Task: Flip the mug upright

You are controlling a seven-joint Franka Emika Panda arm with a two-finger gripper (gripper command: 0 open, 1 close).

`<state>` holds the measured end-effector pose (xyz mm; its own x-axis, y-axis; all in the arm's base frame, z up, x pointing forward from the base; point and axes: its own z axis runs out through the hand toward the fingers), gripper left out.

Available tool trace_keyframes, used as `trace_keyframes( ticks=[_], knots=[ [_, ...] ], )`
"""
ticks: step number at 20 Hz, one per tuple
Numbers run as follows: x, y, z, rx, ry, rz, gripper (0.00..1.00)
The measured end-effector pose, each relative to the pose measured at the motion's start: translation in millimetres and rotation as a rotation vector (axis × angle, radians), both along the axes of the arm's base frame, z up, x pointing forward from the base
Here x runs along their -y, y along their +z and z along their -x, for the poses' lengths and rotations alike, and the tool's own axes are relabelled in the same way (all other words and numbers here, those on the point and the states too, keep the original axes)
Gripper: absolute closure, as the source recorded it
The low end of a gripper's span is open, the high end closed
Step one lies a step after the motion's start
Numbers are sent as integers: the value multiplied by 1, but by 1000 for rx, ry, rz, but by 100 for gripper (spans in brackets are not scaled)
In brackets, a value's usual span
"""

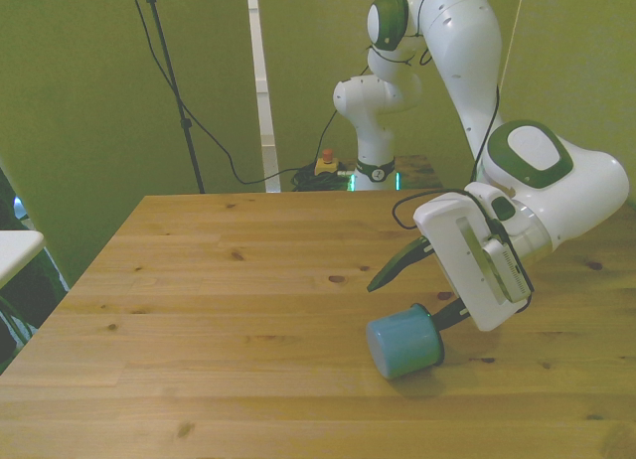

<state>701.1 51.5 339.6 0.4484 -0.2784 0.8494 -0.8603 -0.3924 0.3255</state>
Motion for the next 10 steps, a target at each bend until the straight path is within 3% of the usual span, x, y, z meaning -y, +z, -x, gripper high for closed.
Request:
trace_keyframes(
  ticks=[10],
  knots=[
    [8, 0, -1, 2, -12, -1, 100]
  ],
)
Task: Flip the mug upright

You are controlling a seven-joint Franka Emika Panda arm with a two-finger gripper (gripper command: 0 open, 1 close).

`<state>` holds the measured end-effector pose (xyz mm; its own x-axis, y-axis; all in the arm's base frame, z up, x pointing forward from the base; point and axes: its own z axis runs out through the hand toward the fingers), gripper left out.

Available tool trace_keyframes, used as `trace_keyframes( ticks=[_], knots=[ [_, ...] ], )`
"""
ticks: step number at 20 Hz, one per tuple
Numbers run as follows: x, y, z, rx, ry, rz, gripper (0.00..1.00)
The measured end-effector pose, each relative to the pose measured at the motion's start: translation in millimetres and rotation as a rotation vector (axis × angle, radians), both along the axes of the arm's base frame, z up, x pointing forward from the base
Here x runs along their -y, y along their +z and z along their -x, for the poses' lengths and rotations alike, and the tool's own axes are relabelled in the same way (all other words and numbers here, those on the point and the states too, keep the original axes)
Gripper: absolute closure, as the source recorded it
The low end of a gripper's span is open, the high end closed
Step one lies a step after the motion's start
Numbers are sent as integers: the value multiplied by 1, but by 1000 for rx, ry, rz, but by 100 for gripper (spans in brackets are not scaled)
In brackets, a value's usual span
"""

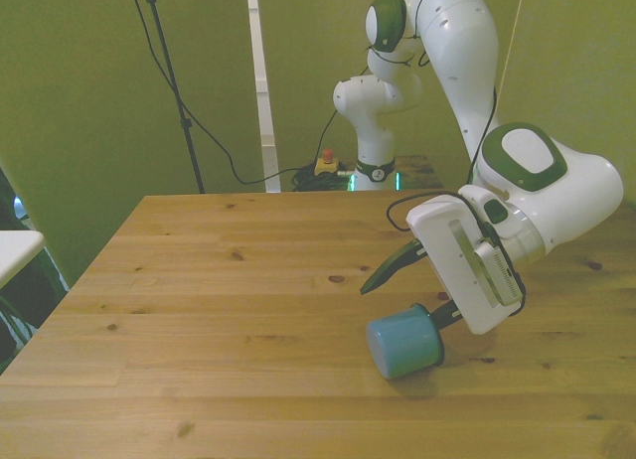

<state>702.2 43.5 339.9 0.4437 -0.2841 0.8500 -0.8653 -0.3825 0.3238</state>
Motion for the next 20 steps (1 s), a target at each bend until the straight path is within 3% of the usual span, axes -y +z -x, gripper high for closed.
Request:
trace_keyframes(
  ticks=[20],
  knots=[
    [-3, -1, 0, 3, 1, -9, 100]
  ],
)
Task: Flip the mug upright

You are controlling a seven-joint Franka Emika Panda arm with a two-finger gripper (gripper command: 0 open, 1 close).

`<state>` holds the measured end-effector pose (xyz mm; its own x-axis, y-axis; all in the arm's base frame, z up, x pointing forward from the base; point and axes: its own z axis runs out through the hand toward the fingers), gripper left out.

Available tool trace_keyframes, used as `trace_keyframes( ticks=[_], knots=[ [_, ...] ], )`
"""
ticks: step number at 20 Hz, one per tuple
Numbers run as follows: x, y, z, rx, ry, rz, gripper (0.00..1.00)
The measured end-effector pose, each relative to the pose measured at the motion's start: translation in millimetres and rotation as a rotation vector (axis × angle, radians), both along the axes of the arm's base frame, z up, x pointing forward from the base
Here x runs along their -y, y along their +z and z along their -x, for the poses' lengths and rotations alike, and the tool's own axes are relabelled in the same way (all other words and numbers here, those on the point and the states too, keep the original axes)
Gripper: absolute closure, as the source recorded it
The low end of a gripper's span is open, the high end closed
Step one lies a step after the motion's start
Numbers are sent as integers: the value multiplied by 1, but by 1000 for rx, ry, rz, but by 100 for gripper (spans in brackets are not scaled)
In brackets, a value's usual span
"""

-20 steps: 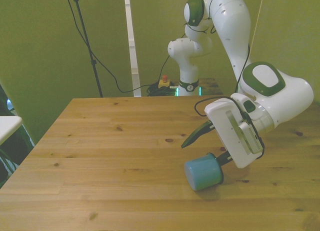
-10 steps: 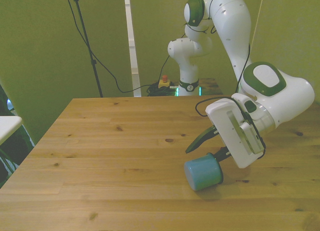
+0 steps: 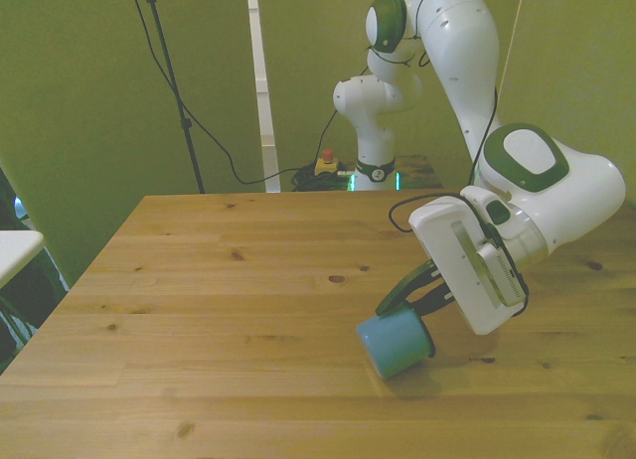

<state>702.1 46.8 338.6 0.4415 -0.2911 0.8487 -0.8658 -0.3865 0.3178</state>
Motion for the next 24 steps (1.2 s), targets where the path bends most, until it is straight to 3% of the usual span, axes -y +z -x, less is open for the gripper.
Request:
trace_keyframes(
  ticks=[6, 12, 15, 20, 24],
  knots=[
    [-2, 20, 1, 32, -4, -44, 100],
    [-23, 107, 25, 151, 75, -335, 100],
    [-24, 137, 47, 194, 124, -492, 100],
    [0, 144, 67, 216, 164, -773, 100],
    [30, 122, 72, 188, 154, -992, 100]
  ],
)
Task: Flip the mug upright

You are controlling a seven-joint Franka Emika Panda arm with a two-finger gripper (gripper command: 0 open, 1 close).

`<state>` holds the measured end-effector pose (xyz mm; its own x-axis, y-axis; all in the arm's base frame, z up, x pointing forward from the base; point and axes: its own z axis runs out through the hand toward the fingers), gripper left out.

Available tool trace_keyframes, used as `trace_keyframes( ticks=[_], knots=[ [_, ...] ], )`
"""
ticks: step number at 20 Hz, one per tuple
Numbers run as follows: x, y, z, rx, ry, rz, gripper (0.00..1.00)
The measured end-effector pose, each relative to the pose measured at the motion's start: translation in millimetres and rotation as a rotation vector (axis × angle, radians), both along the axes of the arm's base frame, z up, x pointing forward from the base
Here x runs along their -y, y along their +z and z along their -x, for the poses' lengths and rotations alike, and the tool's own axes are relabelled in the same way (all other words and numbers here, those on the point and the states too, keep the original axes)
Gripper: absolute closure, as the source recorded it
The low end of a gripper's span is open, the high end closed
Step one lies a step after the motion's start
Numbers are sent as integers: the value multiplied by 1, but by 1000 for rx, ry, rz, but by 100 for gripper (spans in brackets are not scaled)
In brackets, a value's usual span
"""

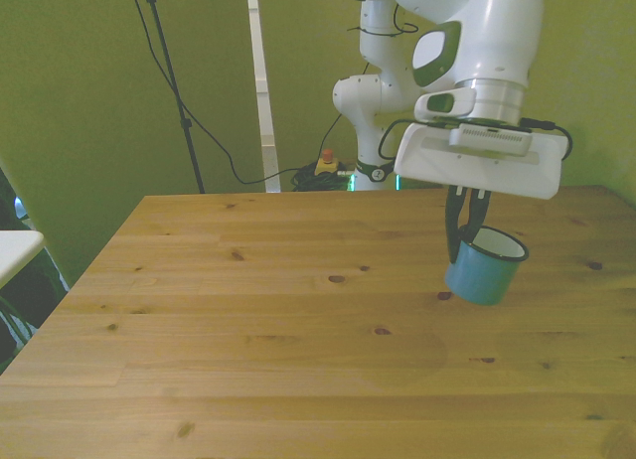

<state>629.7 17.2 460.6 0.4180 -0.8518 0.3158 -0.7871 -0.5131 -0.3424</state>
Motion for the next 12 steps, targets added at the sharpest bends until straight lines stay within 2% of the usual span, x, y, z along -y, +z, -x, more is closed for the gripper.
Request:
trace_keyframes(
  ticks=[2, 4, 12],
  knots=[
    [7, -13, 1, -34, 17, -104, 100],
    [19, -20, 1, -51, 23, -144, 100],
    [51, -50, 7, -142, -17, -101, 100]
  ],
)
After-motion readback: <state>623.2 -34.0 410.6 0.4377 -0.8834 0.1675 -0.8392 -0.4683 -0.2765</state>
